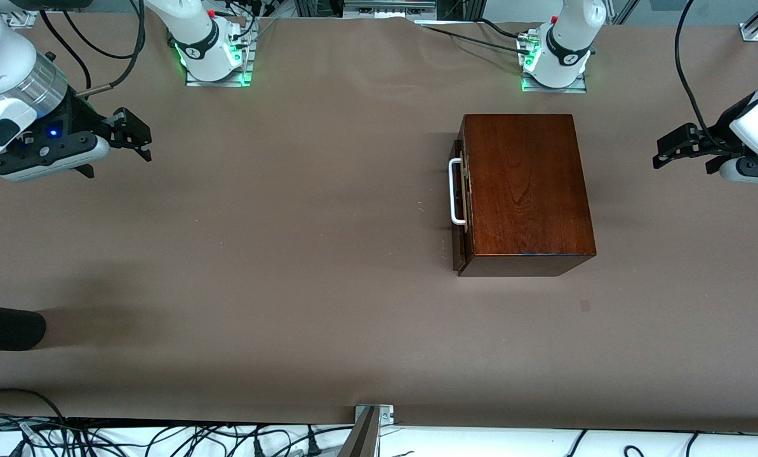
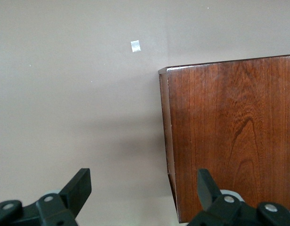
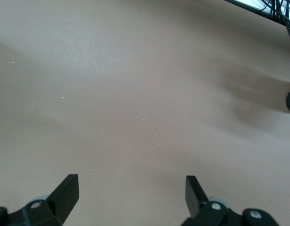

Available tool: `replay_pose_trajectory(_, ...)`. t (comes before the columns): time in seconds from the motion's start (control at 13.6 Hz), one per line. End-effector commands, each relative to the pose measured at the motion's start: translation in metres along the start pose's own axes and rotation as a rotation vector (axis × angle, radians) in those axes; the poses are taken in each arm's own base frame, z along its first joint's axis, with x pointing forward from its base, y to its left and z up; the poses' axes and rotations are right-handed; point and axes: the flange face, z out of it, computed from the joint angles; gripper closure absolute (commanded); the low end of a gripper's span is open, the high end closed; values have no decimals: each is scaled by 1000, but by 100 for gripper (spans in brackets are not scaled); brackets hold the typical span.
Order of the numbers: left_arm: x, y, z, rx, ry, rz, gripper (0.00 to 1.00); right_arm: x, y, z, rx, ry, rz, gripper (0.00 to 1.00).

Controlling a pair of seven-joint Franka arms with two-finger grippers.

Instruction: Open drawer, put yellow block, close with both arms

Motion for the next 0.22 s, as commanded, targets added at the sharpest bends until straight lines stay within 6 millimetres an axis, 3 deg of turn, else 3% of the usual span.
replay_pose_trajectory(0.0,-10,-2,1,6,-6,-5,0,1,-3,-6,0,-1,-1,0)
replay_pose_trajectory(0.15,-10,-2,1,6,-6,-6,0,2,-3,-4,0,-5,-1,0)
